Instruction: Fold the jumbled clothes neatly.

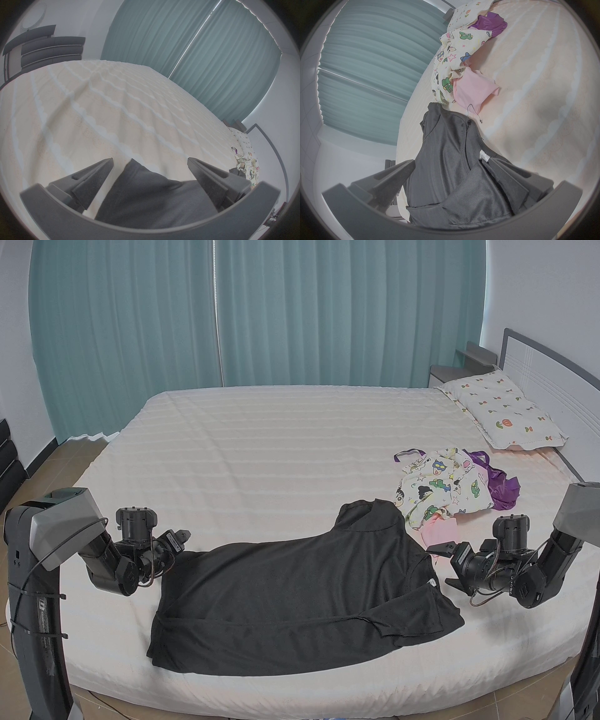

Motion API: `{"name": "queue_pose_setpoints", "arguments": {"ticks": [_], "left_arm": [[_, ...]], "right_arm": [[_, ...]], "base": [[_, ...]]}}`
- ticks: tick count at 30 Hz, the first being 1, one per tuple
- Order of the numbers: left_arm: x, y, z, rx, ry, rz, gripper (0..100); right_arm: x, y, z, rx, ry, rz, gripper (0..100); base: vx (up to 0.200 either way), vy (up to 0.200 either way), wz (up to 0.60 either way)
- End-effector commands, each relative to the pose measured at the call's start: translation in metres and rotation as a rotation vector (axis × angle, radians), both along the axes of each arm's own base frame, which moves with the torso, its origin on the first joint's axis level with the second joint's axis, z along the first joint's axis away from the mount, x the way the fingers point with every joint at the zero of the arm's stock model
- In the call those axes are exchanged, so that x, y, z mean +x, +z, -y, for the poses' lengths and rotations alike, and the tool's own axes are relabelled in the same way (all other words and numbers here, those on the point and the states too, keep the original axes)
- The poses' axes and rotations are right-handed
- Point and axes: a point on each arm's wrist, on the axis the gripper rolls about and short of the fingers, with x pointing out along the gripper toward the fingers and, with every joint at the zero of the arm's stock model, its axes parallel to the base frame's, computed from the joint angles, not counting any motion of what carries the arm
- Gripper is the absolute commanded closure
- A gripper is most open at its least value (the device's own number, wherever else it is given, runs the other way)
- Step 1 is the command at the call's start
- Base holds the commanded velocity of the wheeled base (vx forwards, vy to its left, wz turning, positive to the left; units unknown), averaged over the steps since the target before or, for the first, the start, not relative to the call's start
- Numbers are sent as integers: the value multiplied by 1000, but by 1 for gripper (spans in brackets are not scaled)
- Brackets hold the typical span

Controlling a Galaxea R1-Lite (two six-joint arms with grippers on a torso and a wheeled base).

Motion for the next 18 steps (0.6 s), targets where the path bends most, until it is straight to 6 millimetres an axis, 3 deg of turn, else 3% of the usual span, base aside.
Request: {"name": "queue_pose_setpoints", "arguments": {"ticks": [1, 2, 3, 9, 14, 16, 18], "left_arm": [[4, -12, -2, 11, 7, -16, 0], [4, -13, -2, 11, 7, -19, 0], [4, -12, -2, 11, 7, -19, 100], [3, -14, -2, 11, 7, -26, 100], [5, -7, -5, 19, 31, 2, 100], [6, 4, -7, 40, 70, 30, 100], [6, 7, -7, 44, 78, 40, 100]], "right_arm": [[2, -1, 0, -2, 2, 2, 0], [2, -1, -1, -5, 6, 3, 0], [3, -1, -2, -9, 11, 8, 0], [21, 1, -6, -20, 24, 47, 0], [61, 13, -22, -87, 43, 80, 0], [90, 11, -34, -159, 7, 97, 0], [99, 8, -38, -189, 3, 109, 0]], "base": [[0, 0, 0], [0, 0, 0], [0, 0, 0], [0, 0, 0], [0, 0, 0], [0, 0, 0], [0, 0, 0]]}}
